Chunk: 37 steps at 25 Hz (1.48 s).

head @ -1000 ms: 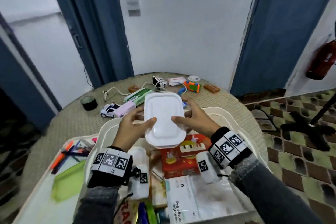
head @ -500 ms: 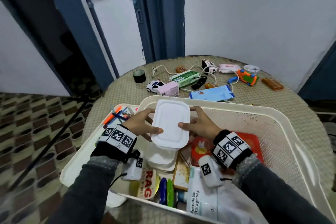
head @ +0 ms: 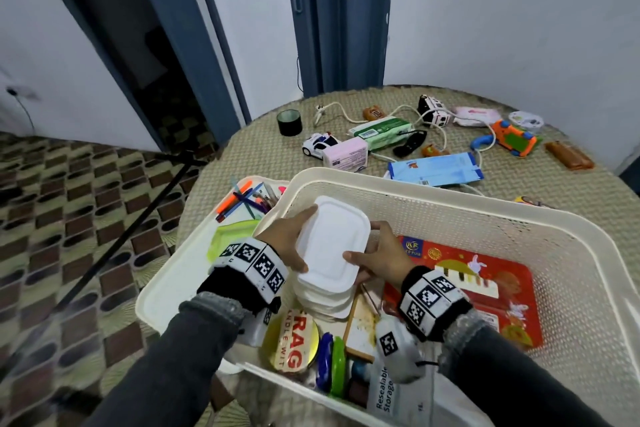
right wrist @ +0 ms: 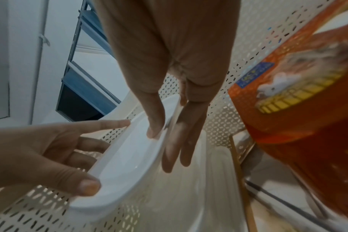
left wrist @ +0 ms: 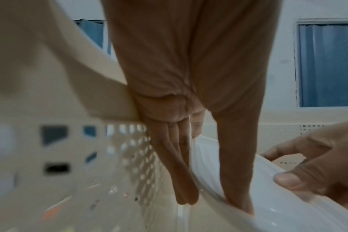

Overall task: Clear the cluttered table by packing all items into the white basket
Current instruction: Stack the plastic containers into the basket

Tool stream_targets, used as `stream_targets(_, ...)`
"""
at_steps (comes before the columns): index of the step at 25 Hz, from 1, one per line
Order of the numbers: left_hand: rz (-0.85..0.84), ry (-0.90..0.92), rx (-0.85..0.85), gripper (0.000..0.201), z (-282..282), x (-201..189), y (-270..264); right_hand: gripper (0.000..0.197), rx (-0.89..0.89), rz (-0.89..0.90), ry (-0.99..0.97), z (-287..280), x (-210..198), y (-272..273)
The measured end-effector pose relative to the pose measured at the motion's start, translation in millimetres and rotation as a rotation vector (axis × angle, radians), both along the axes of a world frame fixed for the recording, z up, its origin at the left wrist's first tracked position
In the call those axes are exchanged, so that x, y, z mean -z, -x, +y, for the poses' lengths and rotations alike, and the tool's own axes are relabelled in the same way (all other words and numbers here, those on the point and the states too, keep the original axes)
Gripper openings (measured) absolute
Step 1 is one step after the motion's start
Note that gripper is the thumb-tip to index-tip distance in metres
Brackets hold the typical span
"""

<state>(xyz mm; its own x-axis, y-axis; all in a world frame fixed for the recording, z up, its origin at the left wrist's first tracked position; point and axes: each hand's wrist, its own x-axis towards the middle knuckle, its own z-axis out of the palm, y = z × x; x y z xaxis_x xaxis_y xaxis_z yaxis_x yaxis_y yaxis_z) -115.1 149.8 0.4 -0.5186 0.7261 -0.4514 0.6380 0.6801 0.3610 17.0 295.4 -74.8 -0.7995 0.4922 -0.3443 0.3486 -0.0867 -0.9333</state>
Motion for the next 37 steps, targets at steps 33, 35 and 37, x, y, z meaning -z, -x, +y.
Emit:
stream_targets(33,0.16,-0.087,0.028,0.07,1,23,-13,0.071,-0.056,-0.04,-0.336,-5,0,-2)
stream_targets(35,0.22,-0.162,0.02,0.057,1,12,-14,0.067,-0.026,-0.023,-0.34,2,-11,-5)
stream_targets(37,0.233,-0.258,0.014,0.049,1,-5,-15,0.062,-0.006,-0.011,-0.351,11,-21,-8)
